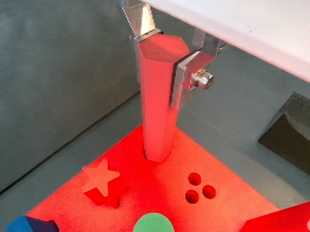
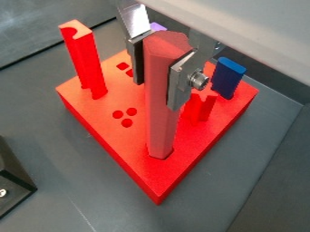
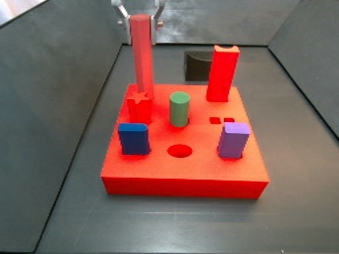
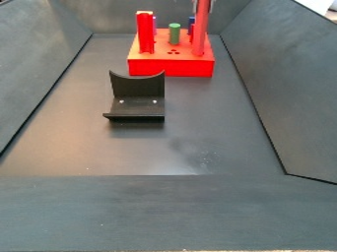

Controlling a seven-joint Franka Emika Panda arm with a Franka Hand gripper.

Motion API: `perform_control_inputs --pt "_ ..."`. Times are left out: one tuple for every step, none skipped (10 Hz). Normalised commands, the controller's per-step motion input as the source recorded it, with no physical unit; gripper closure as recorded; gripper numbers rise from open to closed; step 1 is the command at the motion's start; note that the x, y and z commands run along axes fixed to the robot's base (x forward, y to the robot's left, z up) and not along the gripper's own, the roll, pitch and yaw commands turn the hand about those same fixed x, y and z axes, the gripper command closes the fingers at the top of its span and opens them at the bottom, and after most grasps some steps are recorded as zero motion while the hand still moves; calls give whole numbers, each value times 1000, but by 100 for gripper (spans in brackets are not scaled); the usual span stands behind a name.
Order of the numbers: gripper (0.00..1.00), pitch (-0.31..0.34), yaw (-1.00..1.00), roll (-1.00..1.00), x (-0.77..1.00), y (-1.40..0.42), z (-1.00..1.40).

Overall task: Pick up the hexagon object. Move up. Move to above the board. Insert the hexagon object.
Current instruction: Insert the hexagon object.

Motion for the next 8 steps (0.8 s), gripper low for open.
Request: perform_control_inputs --pt "100 -43 0 0 -229 0 -409" --pt "100 -51 0 0 -60 0 -660" --pt "100 -27 0 0 0 0 -620" --pt "100 -19 0 0 29 0 -586" --pt "100 0 74 101 151 0 -826" --pt "100 -70 0 0 103 0 -831" --pt "100 -93 -49 -179 34 131 -234" --pt "100 50 0 0 49 0 0"
